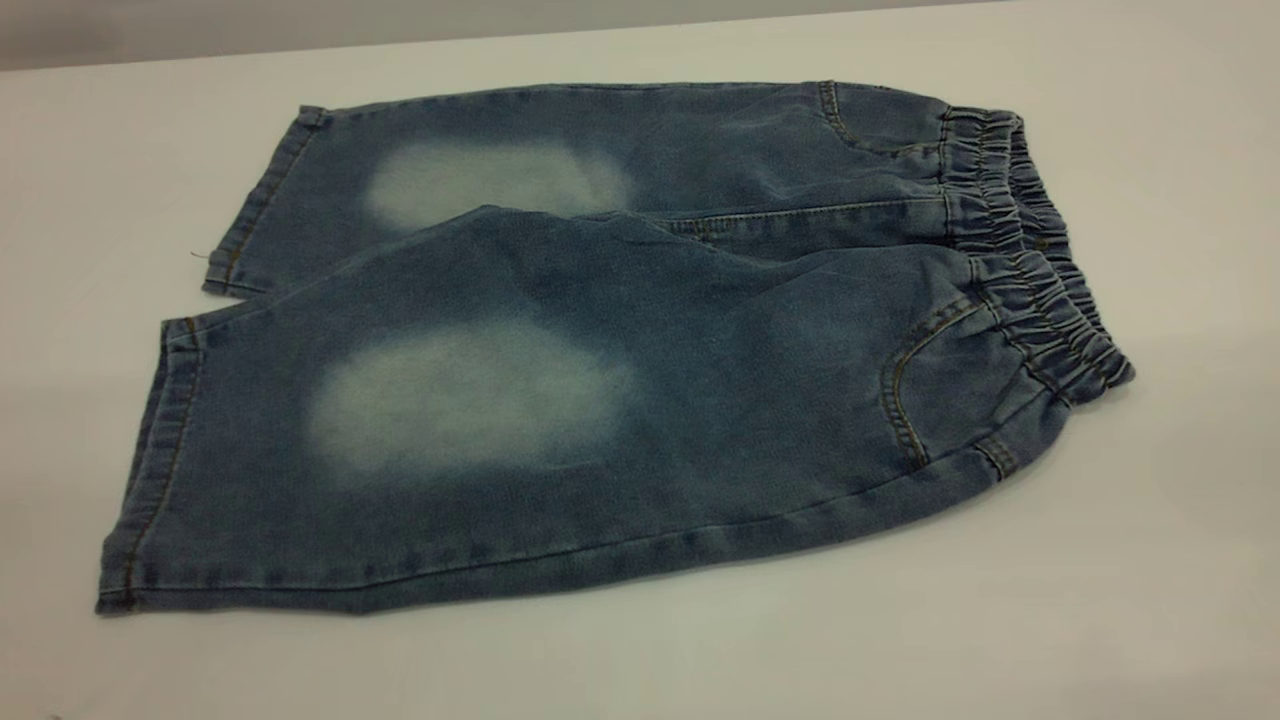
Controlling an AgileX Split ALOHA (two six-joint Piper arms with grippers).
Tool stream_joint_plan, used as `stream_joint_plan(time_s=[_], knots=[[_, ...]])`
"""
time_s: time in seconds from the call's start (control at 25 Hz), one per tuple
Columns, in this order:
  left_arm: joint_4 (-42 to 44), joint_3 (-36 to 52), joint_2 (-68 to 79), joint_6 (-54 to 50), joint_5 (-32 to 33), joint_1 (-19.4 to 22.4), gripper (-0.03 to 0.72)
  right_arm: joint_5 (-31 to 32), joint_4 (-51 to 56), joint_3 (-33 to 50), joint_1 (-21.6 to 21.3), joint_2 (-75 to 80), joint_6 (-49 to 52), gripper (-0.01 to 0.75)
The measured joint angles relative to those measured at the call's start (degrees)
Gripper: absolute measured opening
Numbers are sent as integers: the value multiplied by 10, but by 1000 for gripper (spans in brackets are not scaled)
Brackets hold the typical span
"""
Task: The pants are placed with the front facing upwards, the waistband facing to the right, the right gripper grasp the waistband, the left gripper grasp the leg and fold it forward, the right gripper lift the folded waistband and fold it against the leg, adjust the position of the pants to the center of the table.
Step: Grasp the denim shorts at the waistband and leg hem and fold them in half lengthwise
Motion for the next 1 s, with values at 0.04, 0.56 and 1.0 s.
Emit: stream_joint_plan(time_s=[0.04,0.56,1.0], knots=[[1,0,0,0,-1,0,517,0,0,0,0,0,0,591],[-3,-73,202,31,-169,0,490,-123,132,-34,0,189,17,591],[-109,-74,517,202,-224,0,467,-270,205,-33,0,495,-4,558]])
